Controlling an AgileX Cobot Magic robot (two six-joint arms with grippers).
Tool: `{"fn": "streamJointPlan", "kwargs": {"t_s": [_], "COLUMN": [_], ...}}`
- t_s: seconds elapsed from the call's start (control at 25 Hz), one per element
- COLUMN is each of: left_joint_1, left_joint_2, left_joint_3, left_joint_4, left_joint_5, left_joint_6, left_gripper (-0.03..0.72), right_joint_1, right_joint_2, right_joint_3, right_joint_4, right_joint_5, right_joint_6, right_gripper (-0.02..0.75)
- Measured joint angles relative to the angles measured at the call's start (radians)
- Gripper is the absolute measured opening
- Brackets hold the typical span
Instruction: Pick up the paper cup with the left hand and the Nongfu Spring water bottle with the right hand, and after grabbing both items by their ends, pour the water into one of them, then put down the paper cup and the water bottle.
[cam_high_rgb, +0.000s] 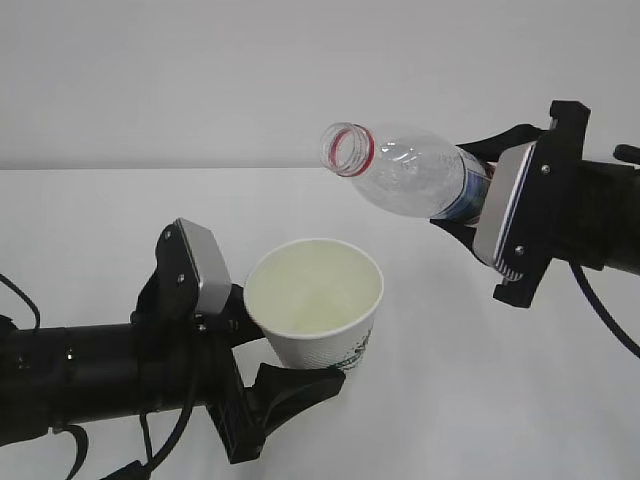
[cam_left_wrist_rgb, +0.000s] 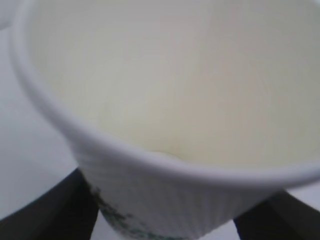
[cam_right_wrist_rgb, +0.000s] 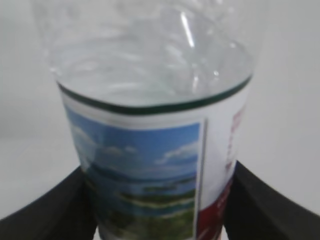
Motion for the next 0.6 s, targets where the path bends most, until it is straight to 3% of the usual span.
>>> {"fn": "streamJointPlan", "kwargs": {"t_s": [0.6], "left_joint_1": [0.000], "left_joint_2": [0.000], "left_joint_3": [0.000], "left_joint_4": [0.000], "left_joint_5": [-0.016], "left_joint_6": [0.002], "left_gripper": [0.557], "right_joint_1": [0.000], "right_joint_2": [0.000], "right_joint_3": [-0.002], "right_joint_4": [0.054], "right_joint_5": [0.000], "right_joint_6": [-0.152], "right_gripper": [0.503]}}
